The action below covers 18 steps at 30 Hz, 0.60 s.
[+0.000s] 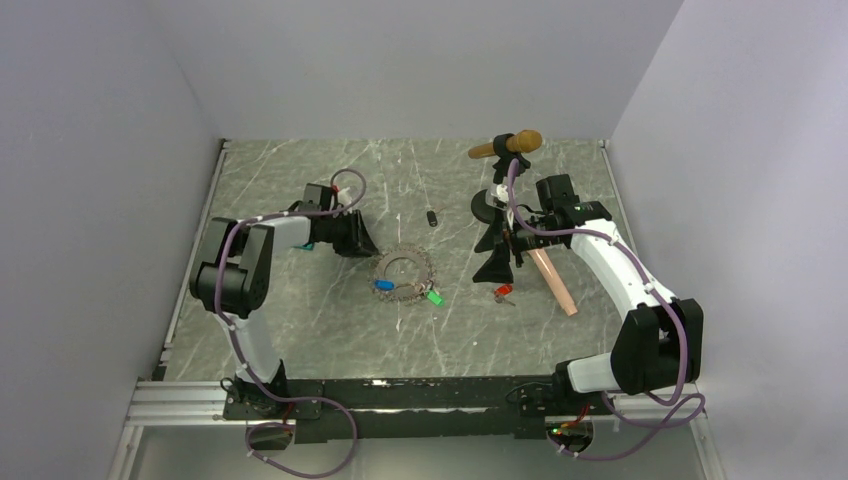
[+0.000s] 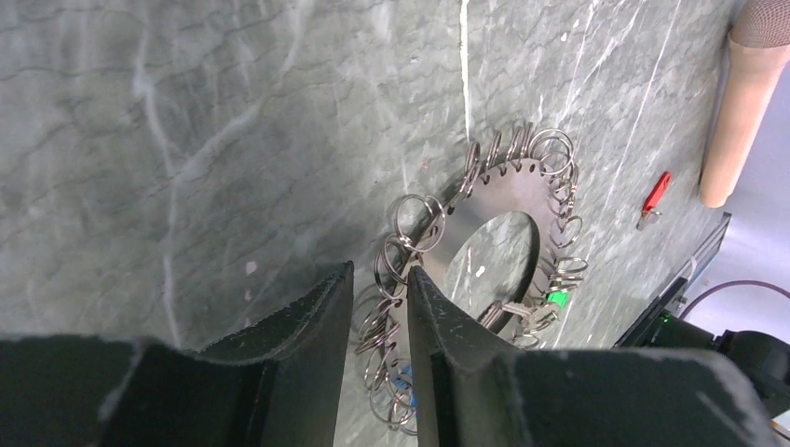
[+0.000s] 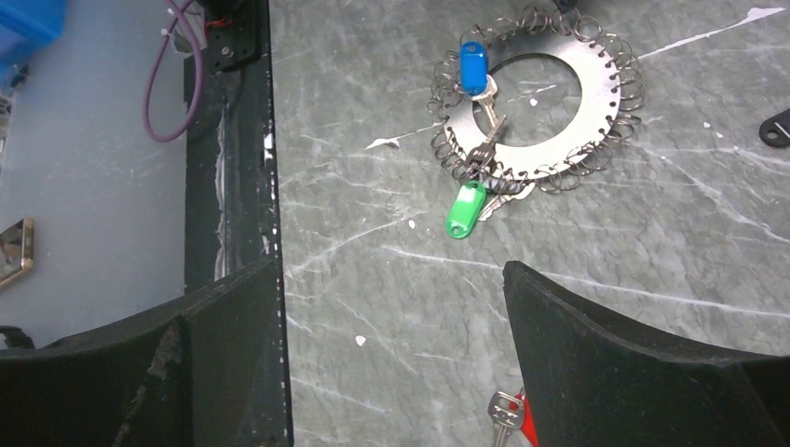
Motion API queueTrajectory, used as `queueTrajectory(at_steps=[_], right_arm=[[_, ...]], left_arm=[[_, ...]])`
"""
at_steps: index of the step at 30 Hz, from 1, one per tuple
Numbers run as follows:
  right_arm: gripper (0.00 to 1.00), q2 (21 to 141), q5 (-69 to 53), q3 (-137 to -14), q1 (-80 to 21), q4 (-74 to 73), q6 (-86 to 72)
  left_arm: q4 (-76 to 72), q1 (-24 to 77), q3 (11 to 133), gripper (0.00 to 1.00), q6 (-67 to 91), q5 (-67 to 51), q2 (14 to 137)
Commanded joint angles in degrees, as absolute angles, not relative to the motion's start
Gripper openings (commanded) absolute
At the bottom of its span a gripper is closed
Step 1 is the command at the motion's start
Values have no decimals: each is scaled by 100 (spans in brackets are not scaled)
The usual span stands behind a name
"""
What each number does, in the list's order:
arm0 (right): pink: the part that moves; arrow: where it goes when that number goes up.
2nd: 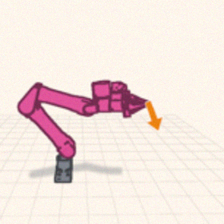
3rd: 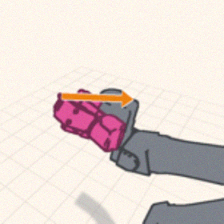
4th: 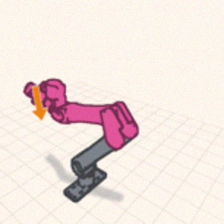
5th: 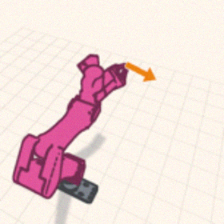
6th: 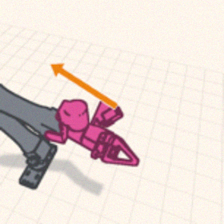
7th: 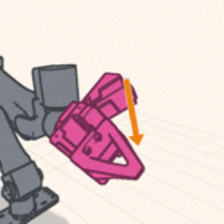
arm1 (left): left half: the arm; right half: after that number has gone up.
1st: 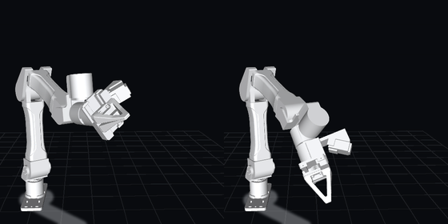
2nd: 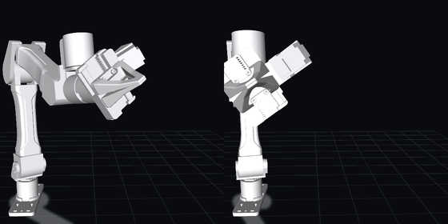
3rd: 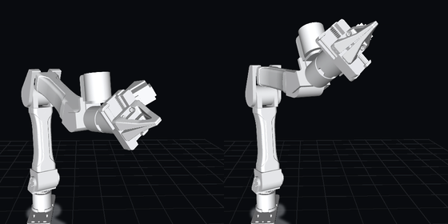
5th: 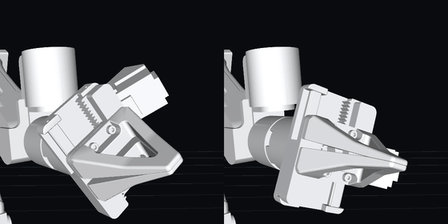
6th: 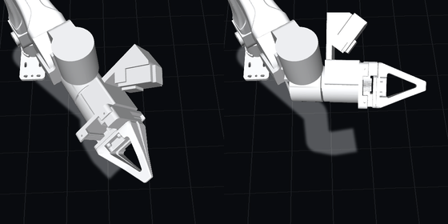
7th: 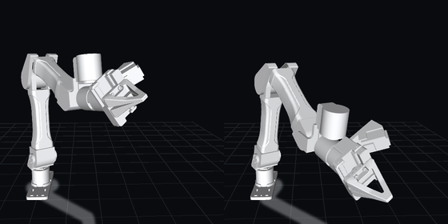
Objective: Put the keys on the keyring
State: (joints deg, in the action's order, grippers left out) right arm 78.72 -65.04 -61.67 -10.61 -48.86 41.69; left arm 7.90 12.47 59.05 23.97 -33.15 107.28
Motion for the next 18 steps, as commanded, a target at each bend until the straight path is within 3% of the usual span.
queueTrajectory(at_steps=[1, 10, 18], right_arm=[[96, 7861, -6638, -6372, -1102, -4904, 4335], [96, 7887, -6609, -6371, -1101, -4891, 4324], [97, 7885, -6603, -6363, -1124, -4887, 4324]], left_arm=[[694, 1135, 5757, 35, 2401, -3406, 10553], [554, 1123, 5789, 33, 2508, -3684, 10700], [-167, 929, 5306, 38, 2915, -4143, 10491]])
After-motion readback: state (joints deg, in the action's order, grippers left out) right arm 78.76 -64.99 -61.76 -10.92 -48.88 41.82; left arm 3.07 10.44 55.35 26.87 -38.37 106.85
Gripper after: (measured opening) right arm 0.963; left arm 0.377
